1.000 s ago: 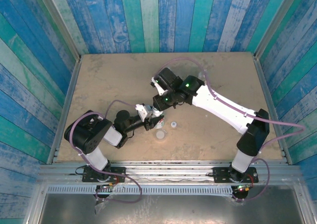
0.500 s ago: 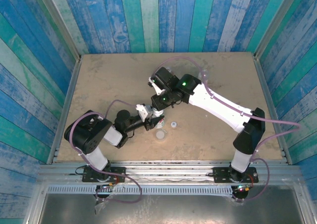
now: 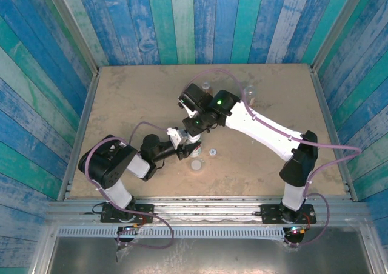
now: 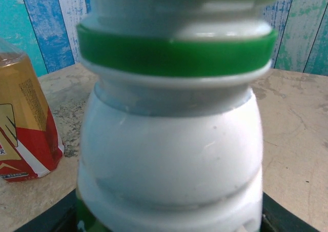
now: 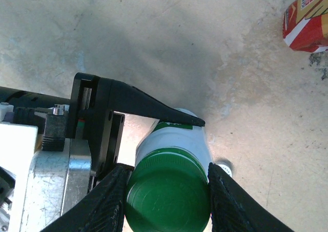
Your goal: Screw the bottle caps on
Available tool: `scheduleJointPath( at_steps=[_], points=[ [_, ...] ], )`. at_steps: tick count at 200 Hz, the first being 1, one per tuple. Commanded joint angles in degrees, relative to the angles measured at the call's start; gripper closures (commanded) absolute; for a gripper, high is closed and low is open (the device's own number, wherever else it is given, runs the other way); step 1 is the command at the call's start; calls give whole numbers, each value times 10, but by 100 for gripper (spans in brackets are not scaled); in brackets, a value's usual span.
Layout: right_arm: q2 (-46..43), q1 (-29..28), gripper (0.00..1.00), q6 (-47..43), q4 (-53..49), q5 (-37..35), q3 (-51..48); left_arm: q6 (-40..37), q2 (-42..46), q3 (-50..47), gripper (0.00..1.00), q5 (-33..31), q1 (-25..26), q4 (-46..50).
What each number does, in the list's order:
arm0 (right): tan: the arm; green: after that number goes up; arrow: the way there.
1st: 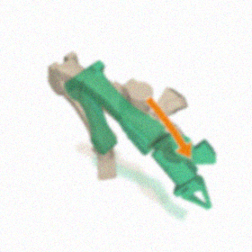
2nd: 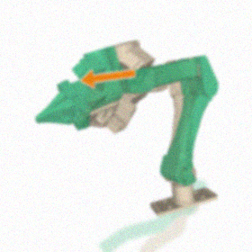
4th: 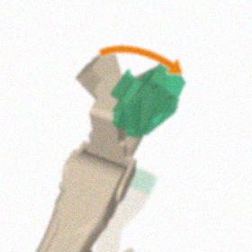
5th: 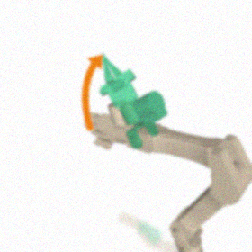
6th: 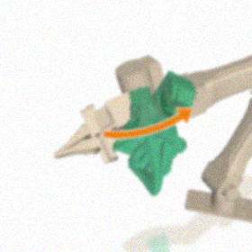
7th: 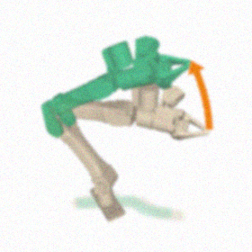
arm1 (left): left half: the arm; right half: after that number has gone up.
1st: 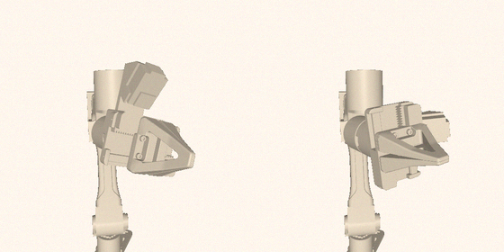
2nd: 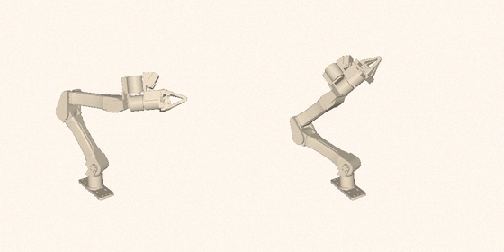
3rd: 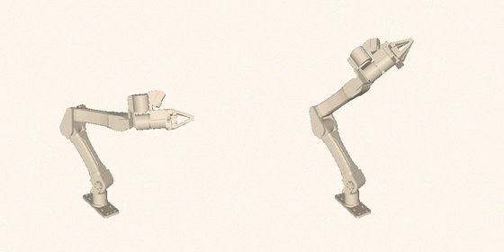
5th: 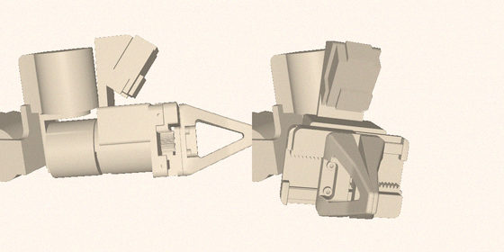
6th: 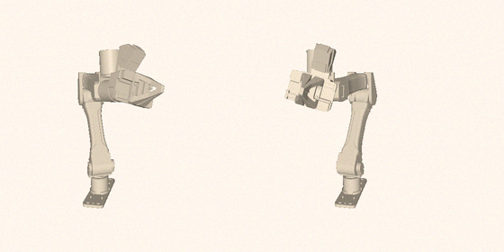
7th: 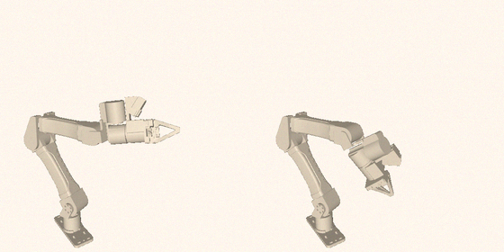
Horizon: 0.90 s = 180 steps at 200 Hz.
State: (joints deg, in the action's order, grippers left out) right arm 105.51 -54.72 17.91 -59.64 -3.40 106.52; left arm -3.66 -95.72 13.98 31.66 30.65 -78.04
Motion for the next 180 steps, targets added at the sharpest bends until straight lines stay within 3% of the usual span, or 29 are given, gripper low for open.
scheduleJointPath(
  at_steps=[1,71,143,180],
  points=[
    [29,-15,57,-2,-53,-13,11,-6,1,2,42,2,6,64],
    [44,-24,57,12,-53,-21,11,0,-3,-5,42,2,6,52],
    [22,-21,38,12,-52,-22,51,0,0,-10,42,-3,6,52],
    [0,-21,39,5,-33,-11,41,-1,-2,-11,42,-1,6,51]
  ],
)
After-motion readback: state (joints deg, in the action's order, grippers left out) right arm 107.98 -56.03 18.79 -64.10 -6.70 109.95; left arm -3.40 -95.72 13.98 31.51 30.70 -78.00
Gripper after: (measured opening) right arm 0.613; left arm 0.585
